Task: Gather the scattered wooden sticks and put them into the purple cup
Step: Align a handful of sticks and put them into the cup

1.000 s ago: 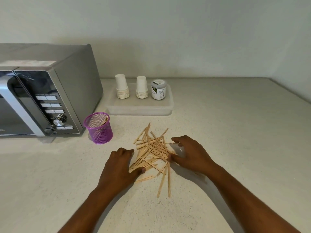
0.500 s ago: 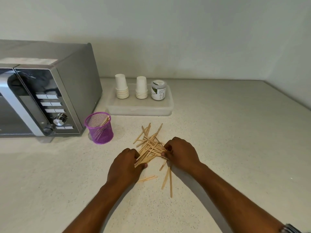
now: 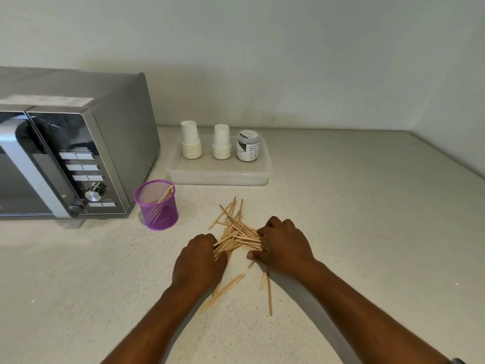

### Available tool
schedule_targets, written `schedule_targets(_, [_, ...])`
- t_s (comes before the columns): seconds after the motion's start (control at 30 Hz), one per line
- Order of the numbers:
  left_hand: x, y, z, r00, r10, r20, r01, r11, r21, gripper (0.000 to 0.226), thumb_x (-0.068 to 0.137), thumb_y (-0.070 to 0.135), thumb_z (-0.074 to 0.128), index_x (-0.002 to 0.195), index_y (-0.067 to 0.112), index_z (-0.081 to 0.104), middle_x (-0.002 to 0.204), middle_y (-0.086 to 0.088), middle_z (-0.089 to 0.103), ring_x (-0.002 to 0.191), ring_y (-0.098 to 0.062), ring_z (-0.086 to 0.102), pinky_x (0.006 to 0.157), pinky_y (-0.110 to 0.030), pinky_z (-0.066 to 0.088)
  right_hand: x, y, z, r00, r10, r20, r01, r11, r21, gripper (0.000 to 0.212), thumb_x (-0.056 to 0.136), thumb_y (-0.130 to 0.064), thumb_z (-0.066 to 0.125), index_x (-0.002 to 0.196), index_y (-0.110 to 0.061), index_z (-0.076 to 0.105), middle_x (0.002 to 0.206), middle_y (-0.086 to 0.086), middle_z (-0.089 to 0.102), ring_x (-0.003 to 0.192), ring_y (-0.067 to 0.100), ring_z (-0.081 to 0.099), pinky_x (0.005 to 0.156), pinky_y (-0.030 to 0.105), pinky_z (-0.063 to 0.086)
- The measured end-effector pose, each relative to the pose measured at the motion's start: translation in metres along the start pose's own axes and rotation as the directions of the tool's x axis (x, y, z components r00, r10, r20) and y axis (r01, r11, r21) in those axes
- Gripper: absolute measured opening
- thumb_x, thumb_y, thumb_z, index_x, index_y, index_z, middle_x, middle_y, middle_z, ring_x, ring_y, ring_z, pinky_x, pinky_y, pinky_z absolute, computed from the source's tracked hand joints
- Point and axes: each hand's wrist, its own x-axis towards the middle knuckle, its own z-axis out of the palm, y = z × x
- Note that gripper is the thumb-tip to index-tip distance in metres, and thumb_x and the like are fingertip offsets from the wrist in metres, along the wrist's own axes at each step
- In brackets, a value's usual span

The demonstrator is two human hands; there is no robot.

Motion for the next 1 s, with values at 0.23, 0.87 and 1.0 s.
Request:
schedule_targets(0.23, [0.001,0.007,0.003,0.999,0.028,0.018,-0.029,0.998,0.061,0.045,0.085,0.062,0.067,0.114,0.029,0.058,0.106,0.011,0.061,0.087,-0.006,0.052,0.070,-0.022,0.044,0.008,-0.011,0.007,0.991,0.012,-0.136,-0.022,0.997,-0.075,0.033,0.092,-0.054,0.061,0.111,-0.029,0.073,0.112,-0.009,0.067,0.108,0.022,0.055,0.086,0.038,0.048])
schedule_targets(0.87, [0.019,0.032,-0.011,0.985,-0.101,0.142,0.089,0.992,0.087,0.037,0.105,0.023,0.049,0.138,0.009,0.041,0.130,-0.009,0.057,0.114,-0.021,0.062,0.095,-0.030,0.053,0.029,0.018,-0.008,0.985,0.148,-0.085,-0.105,0.919,0.381,0.017,0.094,-0.036,0.070,0.100,-0.021,0.073,0.095,-0.006,0.073,0.087,0.009,0.063,0.075,0.027,0.050])
schedule_targets(1.0, [0.027,0.031,-0.015,0.979,-0.087,0.185,0.102,0.992,-0.069,0.039,0.106,0.022,0.045,0.138,0.001,0.033,0.116,-0.012,0.064,0.103,-0.024,0.066,0.082,-0.026,0.054,0.030,0.014,-0.011,0.968,0.233,-0.096,-0.126,0.778,0.616,0.010,0.092,-0.032,0.074,0.089,-0.023,0.072,0.083,-0.011,0.069,0.077,0.004,0.062,0.069,0.023,0.045])
